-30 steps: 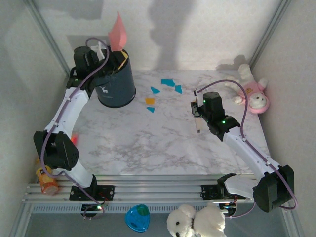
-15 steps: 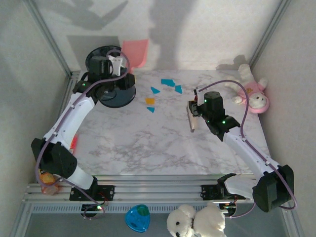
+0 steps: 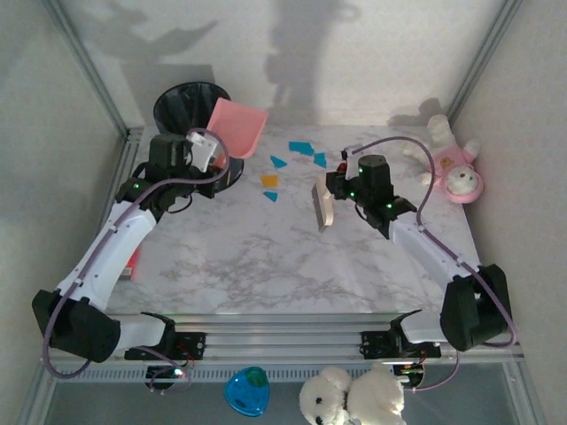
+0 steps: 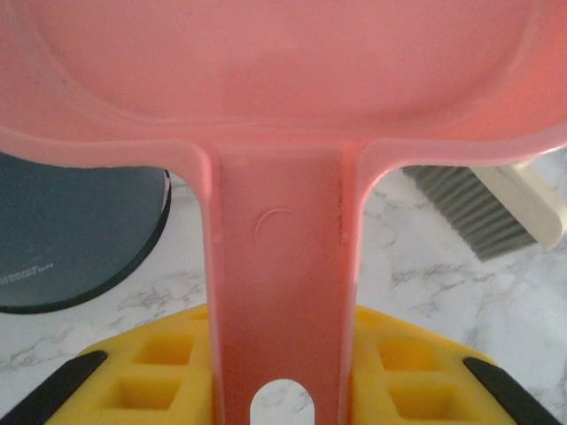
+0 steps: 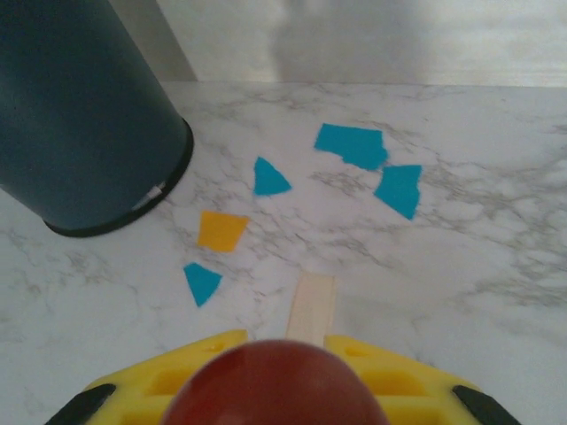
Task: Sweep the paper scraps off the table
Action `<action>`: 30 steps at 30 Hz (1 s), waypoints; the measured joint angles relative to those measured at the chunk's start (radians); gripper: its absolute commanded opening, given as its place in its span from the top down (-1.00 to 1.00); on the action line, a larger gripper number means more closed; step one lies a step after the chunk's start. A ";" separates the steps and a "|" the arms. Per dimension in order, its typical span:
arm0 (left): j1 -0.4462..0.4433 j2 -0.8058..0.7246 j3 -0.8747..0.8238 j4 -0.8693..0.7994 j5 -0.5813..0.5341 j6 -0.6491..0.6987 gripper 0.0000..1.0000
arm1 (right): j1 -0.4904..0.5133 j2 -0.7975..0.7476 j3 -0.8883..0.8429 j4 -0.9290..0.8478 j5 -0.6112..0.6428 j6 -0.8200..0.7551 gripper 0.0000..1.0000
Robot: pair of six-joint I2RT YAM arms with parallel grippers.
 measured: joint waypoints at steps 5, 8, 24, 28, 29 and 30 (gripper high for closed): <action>0.000 -0.071 -0.109 0.018 -0.009 0.042 0.76 | 0.000 0.111 0.078 0.073 -0.041 0.077 1.00; 0.000 -0.108 -0.174 0.043 -0.011 0.061 0.76 | 0.000 0.172 0.119 0.121 -0.047 0.130 1.00; 0.000 -0.149 -0.284 0.169 -0.011 0.085 0.75 | 0.003 0.572 0.432 0.302 -0.018 0.419 1.00; 0.000 -0.149 -0.288 0.176 -0.011 0.085 0.74 | 0.012 0.656 0.520 0.304 0.002 0.457 1.00; 0.000 -0.149 -0.288 0.176 -0.011 0.085 0.74 | 0.016 0.670 0.535 0.303 0.007 0.463 1.00; 0.000 -0.149 -0.288 0.175 -0.011 0.085 0.75 | 0.019 0.685 0.550 0.303 0.013 0.473 1.00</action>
